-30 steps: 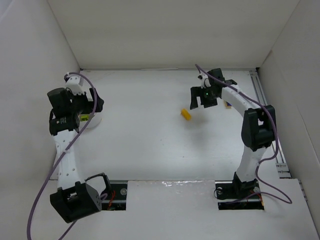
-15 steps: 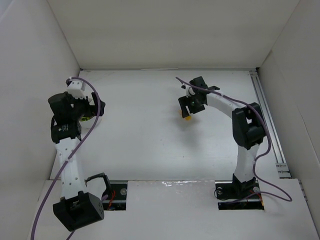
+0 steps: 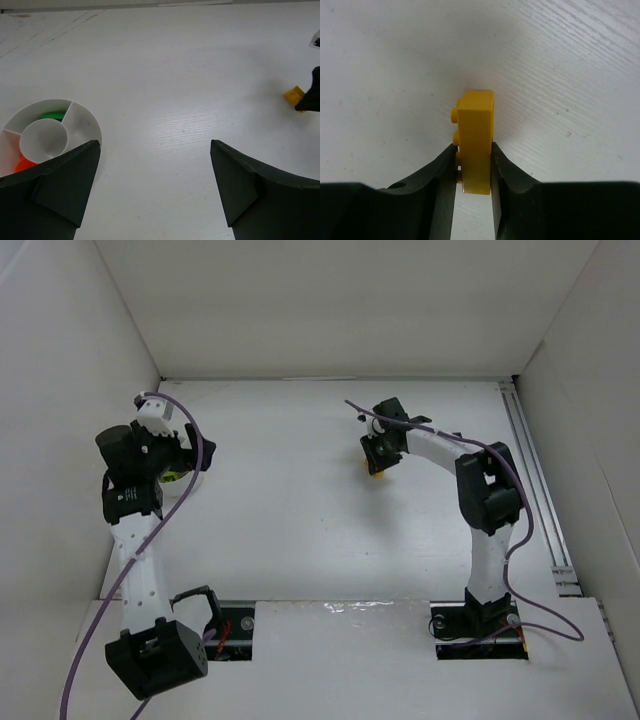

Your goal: Sort the legos into containers by color

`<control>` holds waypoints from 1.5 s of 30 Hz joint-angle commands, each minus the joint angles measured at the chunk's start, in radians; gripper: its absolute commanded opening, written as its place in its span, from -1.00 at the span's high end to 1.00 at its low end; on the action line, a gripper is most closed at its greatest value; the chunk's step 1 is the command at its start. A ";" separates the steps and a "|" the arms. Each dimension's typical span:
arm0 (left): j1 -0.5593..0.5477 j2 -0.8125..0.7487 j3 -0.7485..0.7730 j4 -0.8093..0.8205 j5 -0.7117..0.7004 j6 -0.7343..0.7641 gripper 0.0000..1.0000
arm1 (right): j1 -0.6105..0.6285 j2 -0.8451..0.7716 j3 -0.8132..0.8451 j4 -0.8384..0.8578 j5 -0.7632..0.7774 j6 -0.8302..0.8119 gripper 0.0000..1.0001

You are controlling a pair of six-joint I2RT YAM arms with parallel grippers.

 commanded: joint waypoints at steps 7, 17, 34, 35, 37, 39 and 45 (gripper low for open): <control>-0.033 0.175 0.083 -0.073 0.315 -0.057 -0.72 | 0.065 -0.283 -0.158 0.270 -0.209 -0.142 1.00; -0.162 0.305 0.097 -0.016 0.417 -0.248 -0.69 | 0.186 -0.298 -0.077 0.336 -0.320 -0.225 1.00; -0.308 0.347 0.011 0.300 0.445 -0.498 -0.48 | 0.384 -0.266 0.090 0.306 -0.330 -0.207 1.00; -0.308 0.347 0.023 0.300 0.455 -0.498 -0.48 | 0.384 -0.257 0.090 0.306 -0.329 -0.207 1.00; -0.318 0.356 0.034 0.276 0.456 -0.480 -0.48 | 0.394 -0.257 0.099 0.306 -0.319 -0.207 1.00; -0.329 0.365 0.034 0.265 0.456 -0.468 -0.48 | 0.394 -0.248 0.109 0.306 -0.307 -0.207 1.00; -0.360 0.374 0.045 0.251 0.456 -0.439 -0.46 | 0.413 -0.238 0.127 0.306 -0.277 -0.216 1.00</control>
